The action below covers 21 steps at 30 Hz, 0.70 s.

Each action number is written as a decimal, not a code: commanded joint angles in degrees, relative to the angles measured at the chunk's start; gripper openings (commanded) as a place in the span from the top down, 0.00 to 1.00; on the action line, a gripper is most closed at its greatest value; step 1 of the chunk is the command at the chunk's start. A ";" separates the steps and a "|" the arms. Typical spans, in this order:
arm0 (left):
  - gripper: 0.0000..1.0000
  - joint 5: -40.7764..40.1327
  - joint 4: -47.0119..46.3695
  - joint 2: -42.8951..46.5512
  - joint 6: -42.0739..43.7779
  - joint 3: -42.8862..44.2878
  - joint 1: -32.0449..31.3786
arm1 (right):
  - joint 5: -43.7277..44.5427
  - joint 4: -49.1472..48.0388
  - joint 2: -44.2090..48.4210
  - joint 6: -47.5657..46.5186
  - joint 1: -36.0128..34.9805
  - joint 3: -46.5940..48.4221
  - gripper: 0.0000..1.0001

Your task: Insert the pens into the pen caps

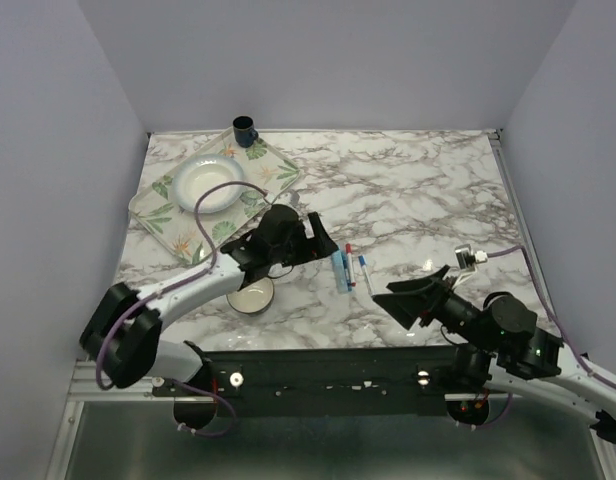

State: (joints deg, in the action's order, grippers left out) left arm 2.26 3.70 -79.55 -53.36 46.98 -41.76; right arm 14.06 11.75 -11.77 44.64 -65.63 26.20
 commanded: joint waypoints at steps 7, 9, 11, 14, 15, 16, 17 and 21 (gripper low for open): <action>0.01 2.47 3.08 26.80 26.28 6.64 -0.25 | 19.06 17.78 -10.28 -0.34 -0.20 18.27 0.00; 0.01 5.11 1.23 31.81 26.73 4.36 -0.25 | 21.08 17.87 -11.17 -2.89 -0.20 20.56 0.00; 0.01 6.52 -2.02 34.71 26.38 2.42 -0.25 | 22.31 17.43 -12.13 -5.34 -0.20 22.40 0.00; 0.01 7.05 -5.72 40.42 24.90 -1.62 -0.25 | 24.42 17.08 -13.10 -7.11 -0.20 24.25 0.00; 0.01 7.58 -6.51 41.13 24.71 -3.37 -0.17 | 24.87 16.91 -13.28 -7.46 -0.20 25.12 0.00; 0.01 7.84 -7.39 41.84 24.71 -3.91 -0.25 | 25.04 16.64 -13.54 -7.99 -0.20 25.39 0.00; 0.01 8.19 -7.66 42.37 24.80 -4.44 -0.25 | 25.57 16.38 -13.72 -8.51 -0.20 25.83 0.00; 0.01 8.28 -6.87 43.86 25.15 -4.97 -0.25 | 26.37 15.42 -14.42 -9.40 -0.29 26.89 0.00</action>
State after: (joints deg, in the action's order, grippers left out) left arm 8.34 -1.26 -36.97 -29.74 42.61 -41.76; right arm 36.32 26.89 -25.36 37.82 -65.63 51.18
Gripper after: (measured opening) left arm 0.988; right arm 0.998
